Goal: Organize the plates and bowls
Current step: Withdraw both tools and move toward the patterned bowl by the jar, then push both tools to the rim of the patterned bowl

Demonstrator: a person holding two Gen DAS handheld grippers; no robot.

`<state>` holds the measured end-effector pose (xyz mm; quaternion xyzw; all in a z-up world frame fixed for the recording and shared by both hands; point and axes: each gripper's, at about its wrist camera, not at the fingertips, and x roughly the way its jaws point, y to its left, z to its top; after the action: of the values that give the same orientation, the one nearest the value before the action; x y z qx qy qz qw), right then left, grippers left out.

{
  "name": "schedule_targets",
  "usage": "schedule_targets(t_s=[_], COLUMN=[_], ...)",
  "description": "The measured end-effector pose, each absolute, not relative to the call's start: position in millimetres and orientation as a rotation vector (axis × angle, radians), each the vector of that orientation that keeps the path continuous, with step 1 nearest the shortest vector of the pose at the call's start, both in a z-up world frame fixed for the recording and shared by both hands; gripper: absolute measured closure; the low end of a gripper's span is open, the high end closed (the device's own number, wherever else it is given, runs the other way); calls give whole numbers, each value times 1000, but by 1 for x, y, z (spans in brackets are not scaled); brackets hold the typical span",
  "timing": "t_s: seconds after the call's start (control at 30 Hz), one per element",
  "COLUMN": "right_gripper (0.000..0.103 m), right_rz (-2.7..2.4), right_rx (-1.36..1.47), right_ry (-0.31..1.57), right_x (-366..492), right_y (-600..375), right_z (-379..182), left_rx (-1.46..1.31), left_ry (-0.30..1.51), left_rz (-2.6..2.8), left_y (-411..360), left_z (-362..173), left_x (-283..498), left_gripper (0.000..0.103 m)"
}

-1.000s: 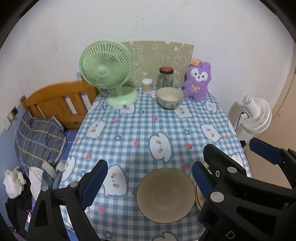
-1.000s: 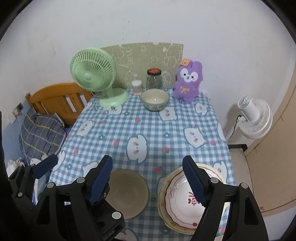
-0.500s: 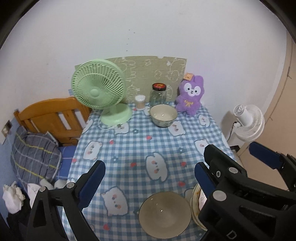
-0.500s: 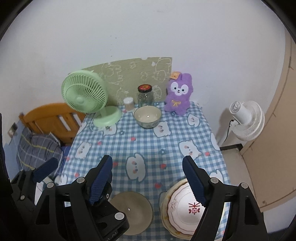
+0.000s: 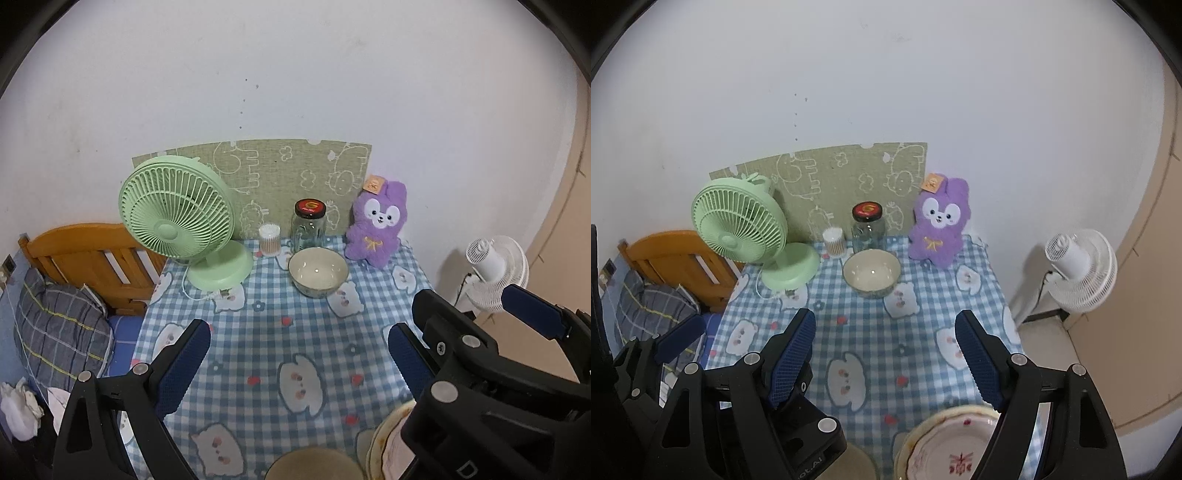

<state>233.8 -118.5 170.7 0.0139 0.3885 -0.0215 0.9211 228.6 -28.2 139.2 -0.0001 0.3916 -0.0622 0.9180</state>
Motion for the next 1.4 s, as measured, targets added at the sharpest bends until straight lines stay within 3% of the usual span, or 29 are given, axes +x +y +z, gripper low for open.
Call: schedule_targets(t_s=[0.57, 1.4], right_gripper=[22, 23], right_rz=[66, 79], right_rx=[13, 2], right_ry=[824, 904], right_x=[347, 457], right_y=[-145, -162], right_z=[129, 30], left_rx=[-21, 0], left_ry=[826, 911], left_rz=[-22, 0], left_y=[-58, -79], left_z=[103, 10], left_x=[323, 421], left_gripper=[5, 14])
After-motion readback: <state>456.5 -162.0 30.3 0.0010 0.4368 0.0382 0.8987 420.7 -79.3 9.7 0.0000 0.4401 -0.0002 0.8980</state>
